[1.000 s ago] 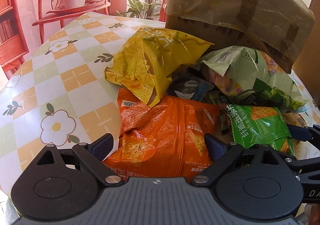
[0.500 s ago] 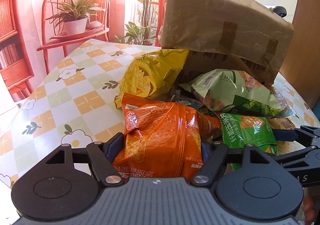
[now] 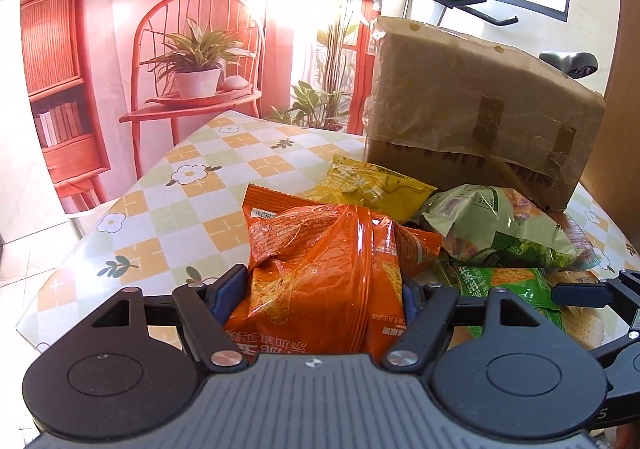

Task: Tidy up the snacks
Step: 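Grasp the orange chip bag with the left tool while the right tool grasps the green chip bag, then lift the orange bag with the left tool while the right tool lifts the green bag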

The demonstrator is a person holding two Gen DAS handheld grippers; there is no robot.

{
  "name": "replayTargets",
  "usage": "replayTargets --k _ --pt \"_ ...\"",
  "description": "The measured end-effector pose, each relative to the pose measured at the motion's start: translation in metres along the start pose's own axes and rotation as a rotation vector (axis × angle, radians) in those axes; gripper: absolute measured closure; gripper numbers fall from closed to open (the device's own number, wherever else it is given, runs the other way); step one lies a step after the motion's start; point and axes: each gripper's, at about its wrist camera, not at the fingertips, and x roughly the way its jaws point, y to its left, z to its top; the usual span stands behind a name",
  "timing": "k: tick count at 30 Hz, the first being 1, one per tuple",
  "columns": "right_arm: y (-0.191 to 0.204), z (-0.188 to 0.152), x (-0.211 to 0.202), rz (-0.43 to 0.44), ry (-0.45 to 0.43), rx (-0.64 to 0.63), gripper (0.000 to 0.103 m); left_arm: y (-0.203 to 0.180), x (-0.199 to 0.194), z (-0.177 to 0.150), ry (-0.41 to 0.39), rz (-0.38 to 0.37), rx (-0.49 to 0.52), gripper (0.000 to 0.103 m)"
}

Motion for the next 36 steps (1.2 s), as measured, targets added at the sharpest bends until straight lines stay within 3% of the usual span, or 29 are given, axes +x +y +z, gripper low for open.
replayTargets --k 10,17,25,28,30,36 --pt "0.054 -0.022 0.031 -0.234 0.024 -0.397 0.004 0.009 -0.001 -0.007 -0.004 0.003 -0.008 0.027" --pt "0.035 -0.025 0.033 -0.257 0.018 -0.357 0.007 0.015 0.002 -0.008 0.010 0.007 -0.041 0.027" --pt "0.025 -0.022 0.025 -0.208 -0.002 -0.302 0.016 0.016 -0.001 -0.009 0.003 0.008 -0.050 0.027" --pt "0.017 -0.016 0.014 -0.144 -0.025 -0.251 0.024 0.017 -0.003 -0.008 -0.001 0.008 -0.054 0.027" --pt "0.014 -0.010 0.005 -0.093 -0.044 -0.225 0.038 0.019 -0.006 -0.005 -0.010 0.008 -0.061 0.026" --pt "0.006 0.007 -0.015 -0.007 -0.075 -0.149 0.047 0.029 -0.017 0.009 -0.051 0.022 -0.091 0.026"
